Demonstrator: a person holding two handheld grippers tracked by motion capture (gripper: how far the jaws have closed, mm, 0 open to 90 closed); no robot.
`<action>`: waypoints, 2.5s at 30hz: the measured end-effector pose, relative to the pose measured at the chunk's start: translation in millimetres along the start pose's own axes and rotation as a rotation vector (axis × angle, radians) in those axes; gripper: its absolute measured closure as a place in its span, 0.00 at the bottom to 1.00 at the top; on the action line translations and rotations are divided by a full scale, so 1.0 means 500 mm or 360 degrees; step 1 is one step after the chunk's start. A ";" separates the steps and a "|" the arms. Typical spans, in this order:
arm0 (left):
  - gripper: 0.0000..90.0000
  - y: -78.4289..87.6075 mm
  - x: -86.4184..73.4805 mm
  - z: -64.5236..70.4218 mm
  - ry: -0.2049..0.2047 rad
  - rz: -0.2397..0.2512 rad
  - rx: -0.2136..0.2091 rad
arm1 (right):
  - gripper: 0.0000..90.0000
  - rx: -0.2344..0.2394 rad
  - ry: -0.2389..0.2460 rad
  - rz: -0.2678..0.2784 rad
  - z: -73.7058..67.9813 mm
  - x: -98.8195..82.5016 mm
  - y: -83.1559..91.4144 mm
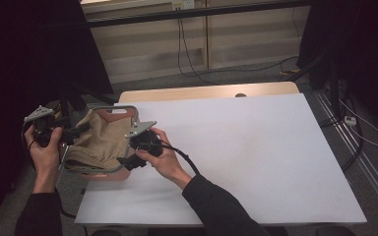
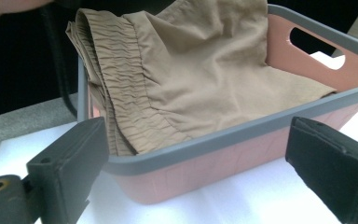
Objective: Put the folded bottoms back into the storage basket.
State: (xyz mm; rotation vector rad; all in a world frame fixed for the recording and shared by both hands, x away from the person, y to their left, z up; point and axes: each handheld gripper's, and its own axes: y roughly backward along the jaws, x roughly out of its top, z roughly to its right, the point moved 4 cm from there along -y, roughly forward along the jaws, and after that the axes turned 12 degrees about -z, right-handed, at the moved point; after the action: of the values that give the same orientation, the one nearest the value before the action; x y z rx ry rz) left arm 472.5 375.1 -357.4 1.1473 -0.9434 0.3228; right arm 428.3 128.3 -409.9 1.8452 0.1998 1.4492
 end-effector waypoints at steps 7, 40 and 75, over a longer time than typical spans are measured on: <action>0.06 0.014 -0.023 0.019 -0.0029 0.0030 0.0031 | 0.07 -0.0013 -0.0008 0.0006 0.000 -0.008 0.012; 0.06 0.086 -0.122 0.141 -0.0050 0.0088 0.0048 | 0.05 -0.0205 -0.0079 0.0099 0.018 -0.087 0.085; 0.07 0.044 -0.163 0.289 -0.0117 0.0107 -0.0078 | 0.04 -0.0292 -0.0163 0.0096 0.047 -0.202 0.171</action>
State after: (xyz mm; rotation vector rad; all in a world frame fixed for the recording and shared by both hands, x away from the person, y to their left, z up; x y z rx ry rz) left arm 342.2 276.2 -393.0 1.0904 -1.0510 0.3119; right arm 387.1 2.3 -433.2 1.7821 -0.0386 1.3617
